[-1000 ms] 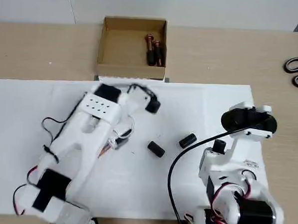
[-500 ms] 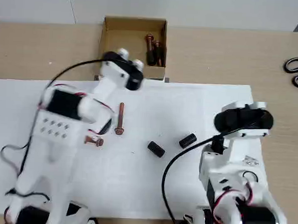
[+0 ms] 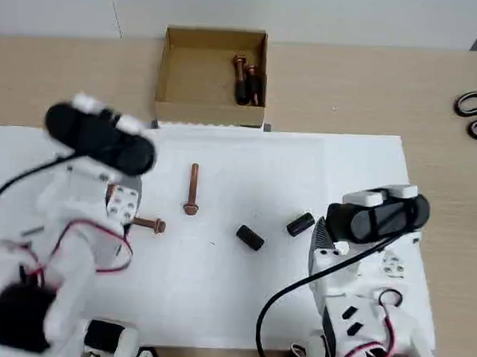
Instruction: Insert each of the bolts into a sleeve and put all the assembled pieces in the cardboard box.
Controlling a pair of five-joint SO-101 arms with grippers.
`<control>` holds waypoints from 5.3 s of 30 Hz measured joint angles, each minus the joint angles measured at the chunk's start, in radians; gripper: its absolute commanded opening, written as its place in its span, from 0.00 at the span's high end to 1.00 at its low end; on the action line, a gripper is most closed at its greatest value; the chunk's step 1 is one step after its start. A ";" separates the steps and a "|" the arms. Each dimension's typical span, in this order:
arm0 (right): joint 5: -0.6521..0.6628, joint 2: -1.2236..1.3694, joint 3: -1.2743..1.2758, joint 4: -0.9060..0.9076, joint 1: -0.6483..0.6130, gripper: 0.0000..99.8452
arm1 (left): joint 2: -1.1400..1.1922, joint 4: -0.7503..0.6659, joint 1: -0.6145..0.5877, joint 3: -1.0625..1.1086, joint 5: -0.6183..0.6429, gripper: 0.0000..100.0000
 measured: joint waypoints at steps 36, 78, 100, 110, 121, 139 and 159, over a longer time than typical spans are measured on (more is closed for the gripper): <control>-0.011 -0.209 0.574 -0.506 -0.466 1.00 | -0.328 -0.500 0.347 0.560 0.761 1.00; 0.144 -0.209 0.575 -0.511 -0.534 1.00 | -0.328 -0.632 0.453 0.652 0.684 1.00; 0.149 -0.206 0.580 -0.532 -0.539 1.00 | -0.338 -0.516 0.539 0.776 0.600 1.00; 0.149 -0.203 0.583 -0.531 -0.540 1.00 | -0.339 -0.519 0.540 0.799 0.594 0.88; 0.196 -0.206 0.580 -0.532 -0.532 1.00 | -0.333 -0.505 0.529 0.822 0.557 0.80; 0.198 -0.207 0.578 -0.532 -0.537 1.00 | -0.330 -0.379 0.342 0.635 0.493 1.00; 0.155 -0.203 0.707 -0.660 -0.255 1.00 | -0.330 -0.334 -0.322 0.980 0.144 0.99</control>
